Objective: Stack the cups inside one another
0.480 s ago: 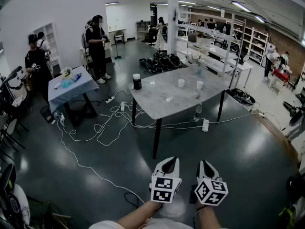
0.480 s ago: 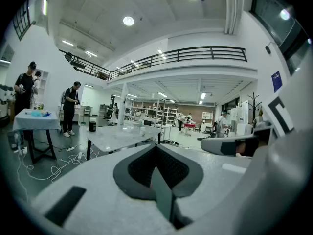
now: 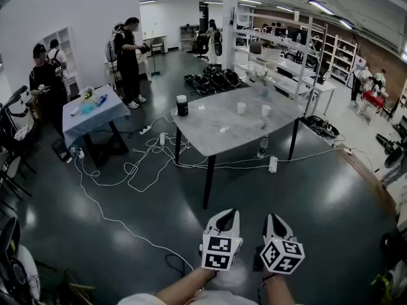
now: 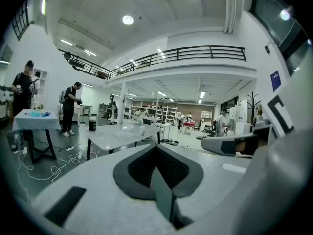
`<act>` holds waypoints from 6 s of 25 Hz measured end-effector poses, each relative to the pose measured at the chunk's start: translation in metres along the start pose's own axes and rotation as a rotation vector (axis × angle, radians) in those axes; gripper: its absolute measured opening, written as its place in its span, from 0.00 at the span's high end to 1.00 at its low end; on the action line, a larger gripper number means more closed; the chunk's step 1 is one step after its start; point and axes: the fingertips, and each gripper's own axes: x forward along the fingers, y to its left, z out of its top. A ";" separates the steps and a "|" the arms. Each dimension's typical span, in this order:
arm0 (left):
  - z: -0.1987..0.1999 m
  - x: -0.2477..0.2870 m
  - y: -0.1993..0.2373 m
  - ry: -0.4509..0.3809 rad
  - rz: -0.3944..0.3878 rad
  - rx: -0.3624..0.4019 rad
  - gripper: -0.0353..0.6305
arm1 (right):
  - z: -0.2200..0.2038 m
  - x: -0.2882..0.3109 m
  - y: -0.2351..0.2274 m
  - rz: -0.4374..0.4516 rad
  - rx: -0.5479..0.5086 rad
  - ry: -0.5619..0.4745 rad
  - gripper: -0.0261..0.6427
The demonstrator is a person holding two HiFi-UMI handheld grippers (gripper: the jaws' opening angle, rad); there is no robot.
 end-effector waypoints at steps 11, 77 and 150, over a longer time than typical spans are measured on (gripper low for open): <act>-0.013 -0.002 0.036 0.028 -0.021 0.012 0.96 | -0.014 0.010 0.010 -0.079 0.012 0.016 0.95; 0.024 0.352 -0.010 0.111 0.143 0.016 0.96 | 0.077 0.260 -0.264 0.031 0.039 0.135 0.95; 0.075 0.689 0.149 0.131 0.385 -0.173 0.96 | 0.159 0.655 -0.348 0.239 -0.094 0.316 0.95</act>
